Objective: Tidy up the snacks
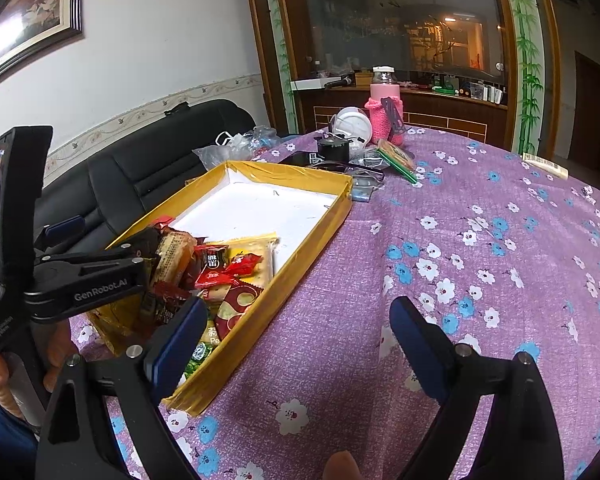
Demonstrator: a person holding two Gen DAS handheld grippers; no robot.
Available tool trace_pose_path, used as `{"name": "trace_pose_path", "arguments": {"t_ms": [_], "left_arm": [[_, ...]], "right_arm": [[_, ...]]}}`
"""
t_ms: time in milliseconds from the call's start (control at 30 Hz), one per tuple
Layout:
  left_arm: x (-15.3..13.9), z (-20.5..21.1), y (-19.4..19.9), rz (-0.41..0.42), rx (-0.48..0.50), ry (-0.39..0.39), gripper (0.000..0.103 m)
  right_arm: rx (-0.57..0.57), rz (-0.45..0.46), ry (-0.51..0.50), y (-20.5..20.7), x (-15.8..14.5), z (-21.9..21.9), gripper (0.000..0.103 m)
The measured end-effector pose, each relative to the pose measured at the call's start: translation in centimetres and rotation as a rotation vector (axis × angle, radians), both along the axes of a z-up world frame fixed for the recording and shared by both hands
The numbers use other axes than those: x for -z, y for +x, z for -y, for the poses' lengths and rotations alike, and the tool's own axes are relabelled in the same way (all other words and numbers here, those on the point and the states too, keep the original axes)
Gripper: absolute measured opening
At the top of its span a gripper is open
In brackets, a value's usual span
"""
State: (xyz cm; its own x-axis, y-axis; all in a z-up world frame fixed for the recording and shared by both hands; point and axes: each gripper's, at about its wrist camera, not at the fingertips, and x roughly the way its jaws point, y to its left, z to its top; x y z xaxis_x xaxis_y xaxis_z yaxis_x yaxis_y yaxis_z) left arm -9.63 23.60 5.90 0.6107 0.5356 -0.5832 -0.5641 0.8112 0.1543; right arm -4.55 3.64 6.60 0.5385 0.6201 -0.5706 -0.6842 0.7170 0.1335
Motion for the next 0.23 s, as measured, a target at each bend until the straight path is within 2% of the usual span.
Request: {"name": "trace_pose_path", "arguments": {"t_ms": [133,233], "left_arm": [[-0.23,-0.37,-0.35,0.008,-0.013,-0.025,0.102],[-0.66,0.09,-0.41,0.012,0.0,-0.01,0.102]], "right_arm": [[0.009,0.0,0.007,-0.05,-0.09,0.17,0.092],[0.023,-0.007,0.018,0.29,-0.22,0.43,0.092]]}}
